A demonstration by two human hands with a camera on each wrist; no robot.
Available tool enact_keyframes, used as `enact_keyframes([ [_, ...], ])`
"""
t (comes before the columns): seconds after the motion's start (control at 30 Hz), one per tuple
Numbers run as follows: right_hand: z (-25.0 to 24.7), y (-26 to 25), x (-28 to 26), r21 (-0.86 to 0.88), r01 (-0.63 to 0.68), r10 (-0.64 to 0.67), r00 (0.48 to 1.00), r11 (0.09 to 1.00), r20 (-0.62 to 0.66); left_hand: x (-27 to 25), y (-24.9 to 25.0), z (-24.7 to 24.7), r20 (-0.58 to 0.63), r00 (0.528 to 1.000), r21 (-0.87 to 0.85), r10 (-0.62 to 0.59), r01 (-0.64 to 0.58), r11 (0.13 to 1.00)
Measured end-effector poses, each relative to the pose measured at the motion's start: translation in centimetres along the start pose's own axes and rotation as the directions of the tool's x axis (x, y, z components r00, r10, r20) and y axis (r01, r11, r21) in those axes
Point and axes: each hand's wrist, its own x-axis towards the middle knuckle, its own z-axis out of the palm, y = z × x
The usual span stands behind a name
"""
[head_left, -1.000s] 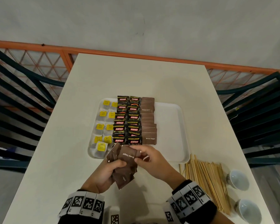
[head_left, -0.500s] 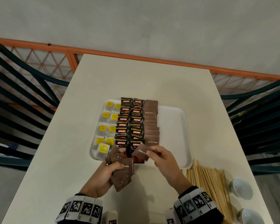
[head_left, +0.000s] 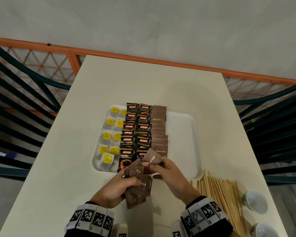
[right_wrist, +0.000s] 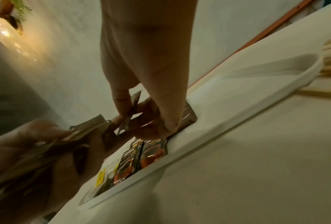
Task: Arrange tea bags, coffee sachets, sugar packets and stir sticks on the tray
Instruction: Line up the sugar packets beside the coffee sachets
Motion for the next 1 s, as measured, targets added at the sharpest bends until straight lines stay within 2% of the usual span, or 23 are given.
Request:
enact_keyframes([
  [0.1, -0.4, 0.2, 0.0, -0.045, -0.008, 0.01, 0.999, 0.999, 0.042, 0.2, -0.1, -0.6, -0.006, 1.0, 0.024, -0.01, 0.01, 1.0],
  [0.2, -1.2, 0.1, -0.1, -0.058, 0.035, -0.033, 0.999, 0.998, 0.023, 0.1, -0.2, -1.2, -0.01, 0.999, 0.068, -0.035, 0.035, 0.997],
  [0.3, -2.3, 0.0, 0.2, -0.216, 0.081, -0.082, 0.997, 0.973, 0.001, 0.1, -0.3, -1.4, -0.013, 0.998, 0.125, -0.064, 0.065, 0.99],
  [0.4, -3.2, -0.2, 0.6, -0.231, 0.074, -0.067, 0.997, 0.97, 0.039, 0.2, -0.5, -1.4, -0.054, 0.997, 0.095, -0.056, 0.061, 0.994],
  [0.53, -4.6, -0.1, 1.6, -0.119, 0.048, -0.062, 0.991, 0.992, -0.115, 0.3, -0.5, -1.8, -0.124, 0.992, -0.045, -0.009, 0.003, 0.999],
  [0.63, -5.5, -0.1, 2.8, -0.112, 0.04, -0.065, 0.971, 0.993, -0.23, 0.2, -0.4, -2.4, -0.163, 0.987, -0.121, 0.016, -0.036, 0.992],
  [1.0, -5.3, 1.0, 5.8, -0.284, 0.019, -0.121, 0.93, 0.959, -0.346, 0.2, -0.4, -2.8, -0.2, 0.979, -0.166, 0.027, -0.061, 0.984],
])
